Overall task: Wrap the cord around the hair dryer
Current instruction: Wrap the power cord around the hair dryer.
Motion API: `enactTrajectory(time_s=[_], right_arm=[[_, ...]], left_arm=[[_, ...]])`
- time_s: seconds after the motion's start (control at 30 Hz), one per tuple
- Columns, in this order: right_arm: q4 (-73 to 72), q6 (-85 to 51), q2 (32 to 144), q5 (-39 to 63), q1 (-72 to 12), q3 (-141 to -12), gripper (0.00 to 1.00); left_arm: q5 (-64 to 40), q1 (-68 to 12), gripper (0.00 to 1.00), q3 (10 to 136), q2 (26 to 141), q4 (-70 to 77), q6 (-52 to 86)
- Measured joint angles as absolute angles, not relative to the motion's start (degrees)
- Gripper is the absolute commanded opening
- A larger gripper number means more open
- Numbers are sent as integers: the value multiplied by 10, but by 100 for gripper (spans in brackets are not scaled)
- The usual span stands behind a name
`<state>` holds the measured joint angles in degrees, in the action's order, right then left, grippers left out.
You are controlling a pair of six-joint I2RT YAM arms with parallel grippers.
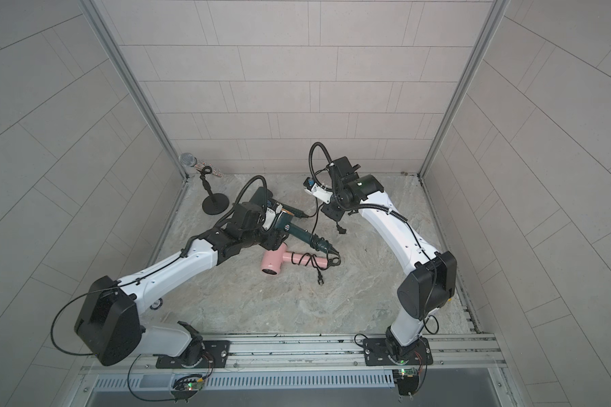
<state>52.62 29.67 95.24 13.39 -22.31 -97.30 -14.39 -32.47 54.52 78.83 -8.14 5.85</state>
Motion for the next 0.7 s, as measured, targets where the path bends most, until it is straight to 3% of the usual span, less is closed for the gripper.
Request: enactTrajectory(time_s=[0.17, 0.4, 0.53, 0.7], right_arm=[[432, 251, 925, 261, -180, -879, 0], [229, 127, 894, 436, -142, -745, 0], [112, 54, 879, 481, -142, -672, 0], [-46, -52, 836, 515, -143, -569, 0]], left_arm=[[-228, -279, 0, 462, 763, 60, 161], [-226, -272, 0, 462, 761, 116, 217], [-163, -281, 0, 487, 742, 80, 229], [-6, -334, 0, 583, 724, -47, 191]])
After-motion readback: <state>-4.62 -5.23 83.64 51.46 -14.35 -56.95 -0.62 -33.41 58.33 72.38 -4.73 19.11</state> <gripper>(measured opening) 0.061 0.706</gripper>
